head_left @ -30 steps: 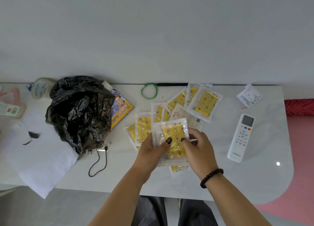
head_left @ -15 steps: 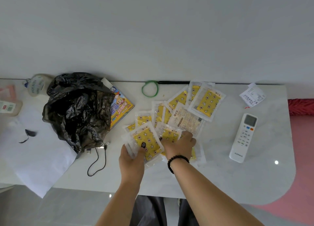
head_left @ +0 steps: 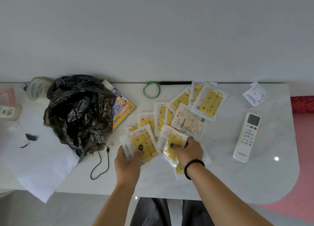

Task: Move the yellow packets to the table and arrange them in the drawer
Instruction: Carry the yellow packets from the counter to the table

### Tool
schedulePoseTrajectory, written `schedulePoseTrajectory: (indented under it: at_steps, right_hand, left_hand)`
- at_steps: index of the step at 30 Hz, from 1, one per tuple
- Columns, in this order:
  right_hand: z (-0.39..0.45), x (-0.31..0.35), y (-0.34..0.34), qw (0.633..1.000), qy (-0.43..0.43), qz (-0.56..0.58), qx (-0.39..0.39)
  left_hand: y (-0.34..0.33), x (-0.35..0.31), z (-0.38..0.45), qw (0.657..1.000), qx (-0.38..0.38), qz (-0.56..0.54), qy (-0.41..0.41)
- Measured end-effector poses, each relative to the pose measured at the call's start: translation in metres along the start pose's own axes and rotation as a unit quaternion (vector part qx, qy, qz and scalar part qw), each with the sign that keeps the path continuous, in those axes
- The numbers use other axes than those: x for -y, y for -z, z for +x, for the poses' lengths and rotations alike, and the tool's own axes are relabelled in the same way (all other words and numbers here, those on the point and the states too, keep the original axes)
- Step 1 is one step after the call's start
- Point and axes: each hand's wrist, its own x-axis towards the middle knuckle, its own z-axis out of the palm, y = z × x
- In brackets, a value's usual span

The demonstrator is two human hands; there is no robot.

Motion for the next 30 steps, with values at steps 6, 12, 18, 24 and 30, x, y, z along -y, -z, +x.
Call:
schedulePoseTrajectory:
  at_steps: [6, 12, 18, 24, 30]
  right_hand:
    - [-0.007, -0.050, 0.028, 0.990, -0.040, -0.117, -0.062]
    - [-0.001, -0.054, 0.028, 0.984, -0.003, -0.138, -0.111]
    - [0.012, -0.054, 0.031, 0.996, -0.018, -0.064, -0.058]
    - [0.011, -0.053, 0.043, 0.997, -0.053, 0.012, -0.051]
    - [-0.002, -0.054, 0.061, 0.991, -0.065, 0.109, -0.035]
  left_hand:
    - [0.001, 0.002, 0.001, 0.999, 0.024, 0.033, -0.001]
    - [-0.007, 0.003, -0.003, 0.999, 0.044, 0.029, 0.014]
    - [-0.014, 0.004, -0.011, 0.997, 0.071, 0.018, 0.022]
    - [-0.013, 0.007, -0.020, 0.996, 0.079, -0.004, 0.033]
    - [-0.005, 0.008, -0.030, 0.996, 0.076, -0.018, 0.046]
